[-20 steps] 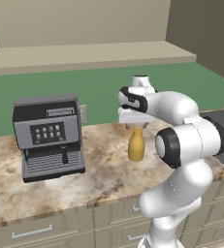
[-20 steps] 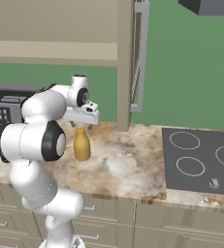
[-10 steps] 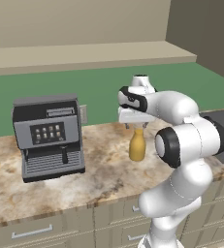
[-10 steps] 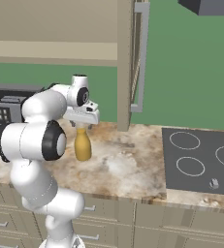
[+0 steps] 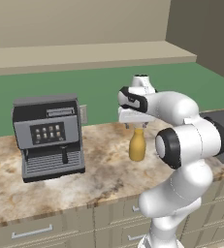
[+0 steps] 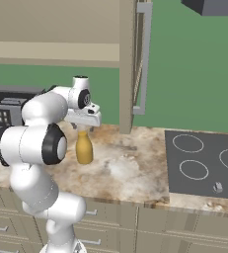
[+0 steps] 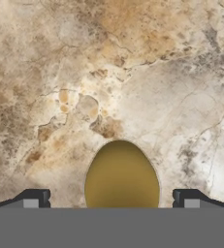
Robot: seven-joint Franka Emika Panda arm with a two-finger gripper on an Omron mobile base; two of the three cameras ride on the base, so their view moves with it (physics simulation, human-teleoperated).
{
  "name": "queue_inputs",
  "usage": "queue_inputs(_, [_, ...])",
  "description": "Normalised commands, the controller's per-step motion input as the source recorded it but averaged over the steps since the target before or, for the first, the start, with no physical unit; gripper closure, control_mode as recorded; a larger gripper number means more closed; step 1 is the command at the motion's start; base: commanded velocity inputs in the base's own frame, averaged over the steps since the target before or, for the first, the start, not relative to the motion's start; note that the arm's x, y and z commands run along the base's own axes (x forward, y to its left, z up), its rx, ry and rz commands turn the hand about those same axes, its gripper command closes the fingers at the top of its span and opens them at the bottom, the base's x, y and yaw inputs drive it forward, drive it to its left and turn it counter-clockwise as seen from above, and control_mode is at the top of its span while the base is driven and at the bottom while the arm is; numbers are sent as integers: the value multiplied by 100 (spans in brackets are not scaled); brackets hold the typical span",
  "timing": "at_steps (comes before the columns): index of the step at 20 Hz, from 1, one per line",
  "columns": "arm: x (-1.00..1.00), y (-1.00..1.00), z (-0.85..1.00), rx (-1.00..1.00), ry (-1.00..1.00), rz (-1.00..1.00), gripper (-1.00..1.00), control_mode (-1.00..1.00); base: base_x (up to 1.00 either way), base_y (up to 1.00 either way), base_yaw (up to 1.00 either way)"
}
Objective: There is a tray on the dining counter. Grab the cup, mug, and pitcher and place them on the tray. The pitcher may be placed next to the tray if it cannot fit the tray.
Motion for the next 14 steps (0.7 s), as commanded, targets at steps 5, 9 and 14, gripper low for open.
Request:
queue_inputs(5, [0, 0, 0, 0, 0, 0, -100, -100, 0, 0, 0])
queue_inputs(9, [0, 0, 0, 0, -3, 0, -100, -100, 0, 0, 0])
queue_inputs(14, [-7, 0, 2, 0, -6, 0, -100, -100, 0, 0, 0])
